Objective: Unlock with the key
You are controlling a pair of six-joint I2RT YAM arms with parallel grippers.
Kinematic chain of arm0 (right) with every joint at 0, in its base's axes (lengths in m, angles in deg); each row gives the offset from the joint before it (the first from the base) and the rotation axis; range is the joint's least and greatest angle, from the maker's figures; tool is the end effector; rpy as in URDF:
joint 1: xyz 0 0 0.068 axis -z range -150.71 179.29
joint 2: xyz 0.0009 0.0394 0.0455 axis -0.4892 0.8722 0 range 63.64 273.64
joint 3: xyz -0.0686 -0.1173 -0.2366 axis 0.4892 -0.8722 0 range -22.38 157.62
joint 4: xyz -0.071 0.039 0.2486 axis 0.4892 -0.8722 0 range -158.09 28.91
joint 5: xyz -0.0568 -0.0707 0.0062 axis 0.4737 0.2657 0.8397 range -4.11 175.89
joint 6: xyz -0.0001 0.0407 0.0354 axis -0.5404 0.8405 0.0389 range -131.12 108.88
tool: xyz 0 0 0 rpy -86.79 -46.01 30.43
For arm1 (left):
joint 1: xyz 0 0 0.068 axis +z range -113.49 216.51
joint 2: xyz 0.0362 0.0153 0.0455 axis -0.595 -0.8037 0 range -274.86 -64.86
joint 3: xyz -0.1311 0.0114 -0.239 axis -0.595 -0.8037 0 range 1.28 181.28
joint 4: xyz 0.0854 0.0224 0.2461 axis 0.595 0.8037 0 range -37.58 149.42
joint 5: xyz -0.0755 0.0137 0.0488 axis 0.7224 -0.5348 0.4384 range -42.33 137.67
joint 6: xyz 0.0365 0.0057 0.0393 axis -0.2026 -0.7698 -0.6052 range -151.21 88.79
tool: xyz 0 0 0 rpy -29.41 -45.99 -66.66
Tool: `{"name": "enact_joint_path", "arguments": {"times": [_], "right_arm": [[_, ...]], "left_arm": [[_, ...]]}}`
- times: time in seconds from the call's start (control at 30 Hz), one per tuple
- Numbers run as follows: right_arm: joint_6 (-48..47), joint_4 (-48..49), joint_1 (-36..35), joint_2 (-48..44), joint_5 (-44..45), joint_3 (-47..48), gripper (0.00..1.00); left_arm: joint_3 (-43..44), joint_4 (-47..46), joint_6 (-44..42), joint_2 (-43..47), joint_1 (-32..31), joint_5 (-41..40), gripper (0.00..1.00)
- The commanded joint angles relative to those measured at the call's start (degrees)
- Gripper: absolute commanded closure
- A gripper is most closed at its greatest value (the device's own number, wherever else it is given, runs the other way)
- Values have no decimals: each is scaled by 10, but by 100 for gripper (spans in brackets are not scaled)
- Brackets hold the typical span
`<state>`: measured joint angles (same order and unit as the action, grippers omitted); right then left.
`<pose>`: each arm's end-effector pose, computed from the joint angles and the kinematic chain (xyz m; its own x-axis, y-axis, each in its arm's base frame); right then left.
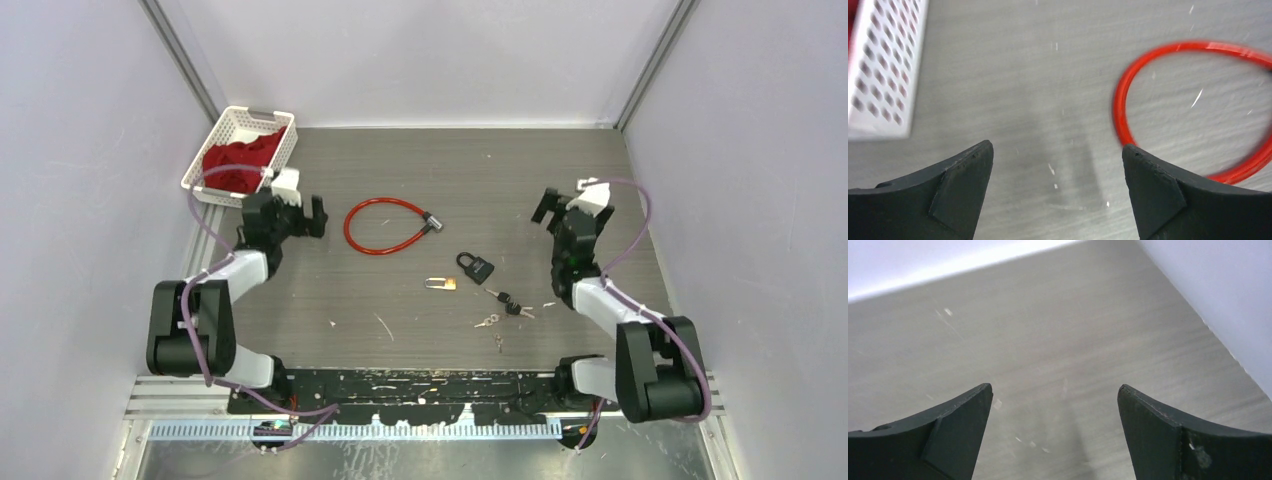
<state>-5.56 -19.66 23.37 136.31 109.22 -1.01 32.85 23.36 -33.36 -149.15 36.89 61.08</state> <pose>0.2467 0.0114 0.1935 -0.1414 0.0747 -0.9871 0.3085 0.9508 0.0278 0.2894 -0.0064 0.1739 -0.3933 0.0340 -0.9188 0.2209 0.9735 -0.0586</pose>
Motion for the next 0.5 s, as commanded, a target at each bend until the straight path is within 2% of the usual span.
{"name": "enact_joint_path", "arguments": {"times": [0.0, 0.03, 0.13, 0.2, 0.3, 0.33, 0.43, 0.47], "right_arm": [[117, -221, -2, -50, -25, 112, 0], [157, -290, -1, -57, -35, 135, 0], [182, -360, -1, -82, -148, 160, 0], [202, -406, -7, -102, -175, 157, 0], [203, -488, -54, -121, -148, 152, 0], [203, -507, -89, -128, -135, 144, 0], [216, -536, -167, -149, -94, 116, 6], [226, -538, -181, -159, -94, 105, 12]], "left_arm": [[124, 256, -39, 57, 1, 58, 1], [139, 286, -44, 61, 2, 66, 1], [181, 363, -53, 70, 2, 93, 1], [199, 397, -51, 74, 2, 106, 0], [216, 430, -40, 76, 1, 122, 1], [225, 442, -40, 75, 1, 132, 1], [246, 480, -49, 70, 1, 147, 1], [253, 496, -53, 68, 1, 150, 1]]}}
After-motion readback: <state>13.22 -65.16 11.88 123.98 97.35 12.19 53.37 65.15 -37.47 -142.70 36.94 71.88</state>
